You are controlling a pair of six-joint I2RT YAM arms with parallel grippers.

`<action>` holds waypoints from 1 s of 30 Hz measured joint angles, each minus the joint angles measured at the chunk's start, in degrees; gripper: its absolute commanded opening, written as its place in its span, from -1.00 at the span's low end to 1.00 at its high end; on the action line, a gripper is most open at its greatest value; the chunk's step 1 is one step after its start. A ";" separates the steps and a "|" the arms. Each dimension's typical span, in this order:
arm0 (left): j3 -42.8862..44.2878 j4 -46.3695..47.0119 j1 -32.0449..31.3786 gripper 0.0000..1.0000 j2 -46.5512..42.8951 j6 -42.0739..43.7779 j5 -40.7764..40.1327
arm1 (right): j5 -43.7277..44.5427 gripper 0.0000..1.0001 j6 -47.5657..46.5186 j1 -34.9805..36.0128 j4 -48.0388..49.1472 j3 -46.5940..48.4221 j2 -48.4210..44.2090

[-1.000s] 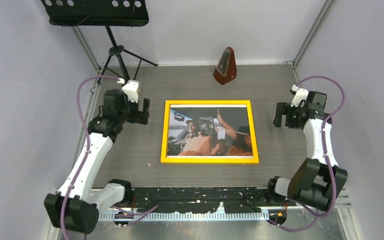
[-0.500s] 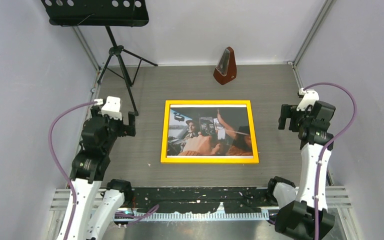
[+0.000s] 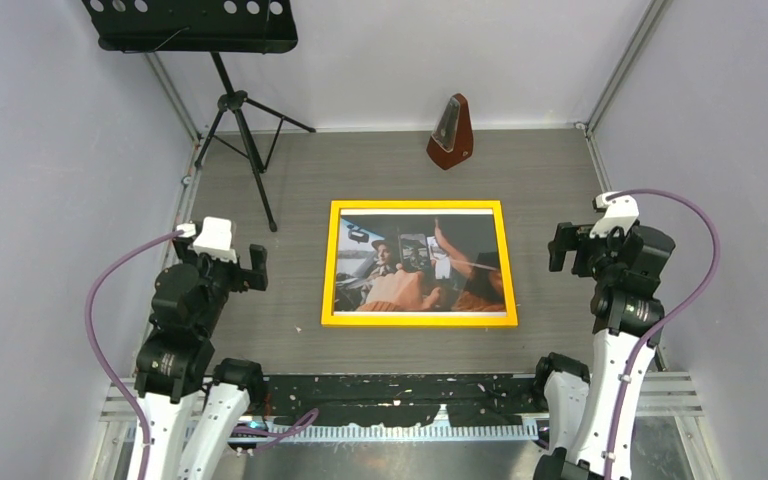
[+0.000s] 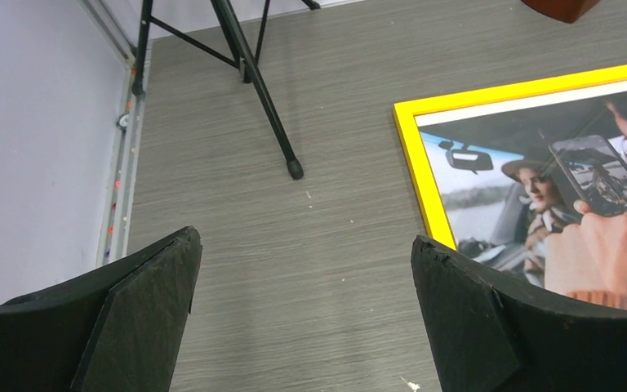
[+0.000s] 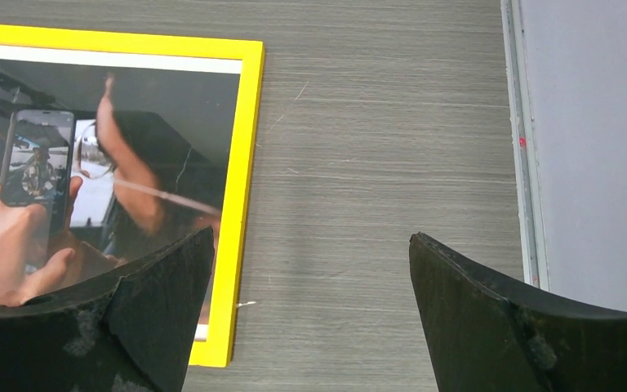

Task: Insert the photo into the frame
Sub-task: Reset both arms

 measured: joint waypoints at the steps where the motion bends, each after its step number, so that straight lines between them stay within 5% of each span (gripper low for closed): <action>1: -0.09 -0.15 0.00 0.99 0.00 -0.07 0.50 | 0.02 0.91 -0.44 0.00 -0.37 -0.13 -0.57; 16: -12.48 6.56 0.00 0.99 -6.67 -4.07 1.31 | 2.54 0.91 -2.12 -0.04 -0.63 -5.44 -15.74; 30: -15.19 10.73 0.37 0.99 -6.49 -4.39 -3.93 | -0.13 0.91 -2.56 -0.07 -0.17 -6.75 -17.70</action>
